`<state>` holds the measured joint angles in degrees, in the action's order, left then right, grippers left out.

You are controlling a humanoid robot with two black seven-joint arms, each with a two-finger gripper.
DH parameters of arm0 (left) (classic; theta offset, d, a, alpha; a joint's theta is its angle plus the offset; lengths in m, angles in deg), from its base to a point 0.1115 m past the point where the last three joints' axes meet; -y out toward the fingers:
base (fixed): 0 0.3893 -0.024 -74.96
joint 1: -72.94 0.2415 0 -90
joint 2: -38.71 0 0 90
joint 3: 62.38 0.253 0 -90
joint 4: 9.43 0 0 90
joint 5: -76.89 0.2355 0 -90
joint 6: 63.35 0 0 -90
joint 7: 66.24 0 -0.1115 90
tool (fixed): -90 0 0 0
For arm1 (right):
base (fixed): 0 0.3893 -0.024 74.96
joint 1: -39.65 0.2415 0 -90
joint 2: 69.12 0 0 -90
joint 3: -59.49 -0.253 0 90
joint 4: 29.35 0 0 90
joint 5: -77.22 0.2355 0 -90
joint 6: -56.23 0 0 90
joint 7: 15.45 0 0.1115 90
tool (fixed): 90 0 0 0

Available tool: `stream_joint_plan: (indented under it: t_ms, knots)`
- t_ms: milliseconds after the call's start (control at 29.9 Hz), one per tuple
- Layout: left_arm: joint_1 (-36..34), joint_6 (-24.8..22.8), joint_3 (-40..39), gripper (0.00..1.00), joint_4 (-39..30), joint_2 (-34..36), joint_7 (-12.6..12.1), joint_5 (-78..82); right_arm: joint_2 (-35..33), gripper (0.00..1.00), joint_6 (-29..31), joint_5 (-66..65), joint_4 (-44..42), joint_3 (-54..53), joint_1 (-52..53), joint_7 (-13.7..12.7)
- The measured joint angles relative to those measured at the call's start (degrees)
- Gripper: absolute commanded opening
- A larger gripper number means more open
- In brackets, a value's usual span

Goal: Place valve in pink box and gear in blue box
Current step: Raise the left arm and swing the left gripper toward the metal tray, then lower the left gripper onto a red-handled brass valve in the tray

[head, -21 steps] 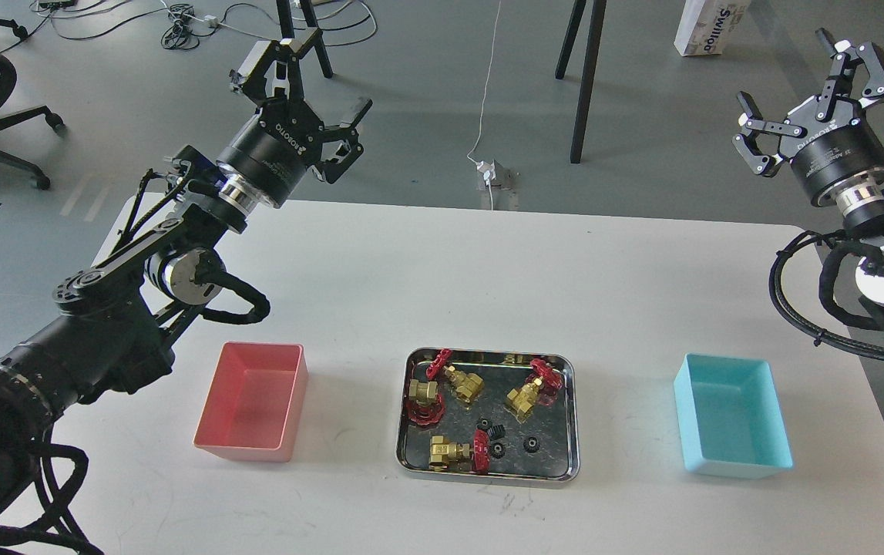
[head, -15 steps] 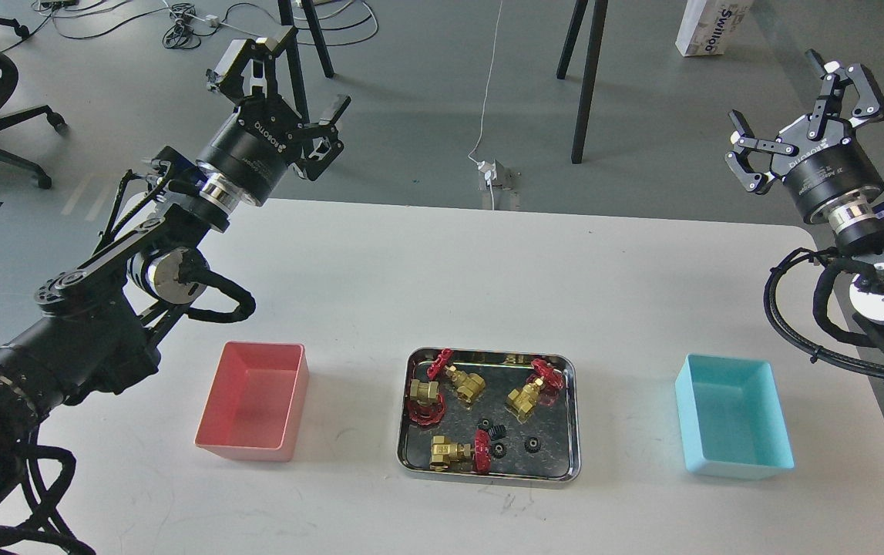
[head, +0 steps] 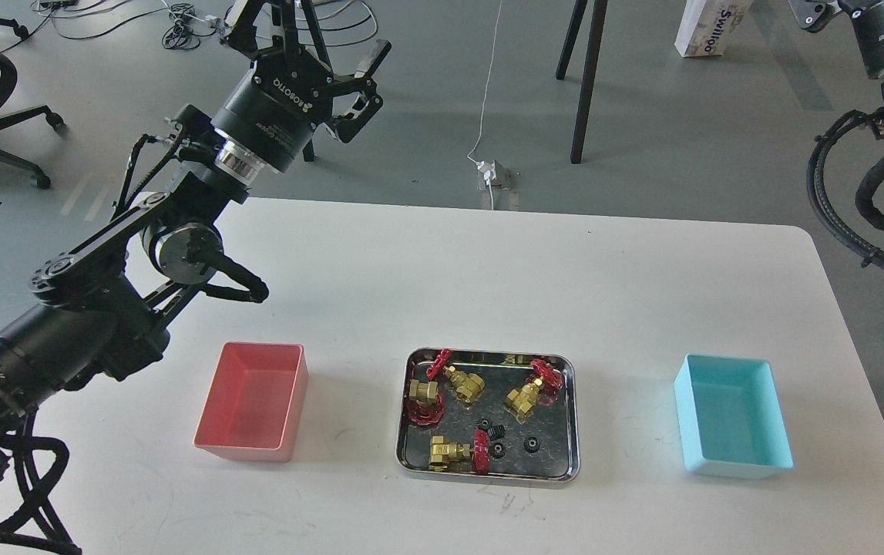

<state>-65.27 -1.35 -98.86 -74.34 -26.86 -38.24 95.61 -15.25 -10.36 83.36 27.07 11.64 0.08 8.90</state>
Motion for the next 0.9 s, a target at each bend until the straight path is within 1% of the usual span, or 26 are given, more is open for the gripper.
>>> stream_joint_plan:
  t_ms: [100,167,234,267,334,401,435,468,535,568,602,635,702,735,802,903]
  knots:
    - [-3.96,0.0,1.85,0.99,-9.24,6.77,0.0,8.33,-0.33,1.0,-4.9,0.02,0.66,0.0,-0.78,-0.08]
    - [-8.88,0.23,8.18,0.97,-13.81,11.33,0.0,12.26,-0.45,1.0,-6.24,0.03,0.68,0.0,-0.91,-0.08]
    - [-16.31,2.55,18.72,0.93,-16.68,15.22,-0.01,16.07,-0.53,1.0,-6.66,0.04,0.68,-0.04,-1.02,-0.06]
    - [-21.09,4.46,25.42,0.92,-18.07,16.47,-0.01,18.67,-0.53,1.0,-6.75,0.03,0.68,-0.04,-1.15,-0.05]
    - [-31.93,9.77,41.08,0.9,-20.63,17.55,-0.01,24.83,-0.53,1.0,-6.8,0.02,0.65,-0.05,-1.76,-0.02]
    - [-41.81,15.78,56.46,0.9,-22.01,16.98,-0.01,30.19,-0.53,1.0,-6.81,0.02,0.54,-0.06,-2.59,-0.01]
    - [-46.77,19.13,64.71,0.9,-22.48,15.36,-0.01,32.73,-0.53,1.0,-6.82,0.01,0.48,-0.06,-3.02,-0.01]
    - [-50.55,21.88,71.33,0.9,-22.8,13.21,0.0,34.7,-0.53,1.0,-6.82,-0.02,0.46,-0.06,-3.35,-0.01]
    - [-57.35,28.33,85.17,0.87,-23.01,6.53,0.0,39.03,-0.53,1.0,-6.95,-0.04,0.19,-0.06,-3.89,-0.01]
    - [-59.09,31.46,90.3,0.86,-22.83,3.37,0.0,40.53,-0.53,1.0,-7.06,-0.04,0.11,-0.06,-4.07,-0.01]
    - [-60.38,35.55,95.71,0.85,-22.36,-0.29,0.01,41.8,-0.53,1.0,-7.19,-0.05,0.07,-0.06,-4.26,0.0]
    - [-61.16,40.64,100.7,0.85,-21.5,-3.88,0.0,42.58,-0.62,1.0,-7.23,-0.06,0.08,-0.06,-4.53,0.0]
    - [-61.91,49.54,108.18,0.84,-19.6,-9.11,0.0,43.2,-1.55,1.0,-7.2,-0.06,0.33,-0.06,-5.12,0.04]
    - [-62.13,52.51,111.17,0.84,-18.75,-11.17,0.01,43.3,-2.33,1.0,-7.17,-0.04,0.45,-0.06,-5.5,0.09]
    - [-62.13,55.0,114.48,0.84,-17.88,-13.84,0.01,43.41,-3.77,1.0,-7.06,0.0,0.49,-0.06,-6.15,0.17]
    - [-59.82,55.89,116.19,0.84,-16.61,-16.87,0.01,43.42,-5.7,1.0,-6.98,0.01,0.48,-0.22,-6.95,0.18]
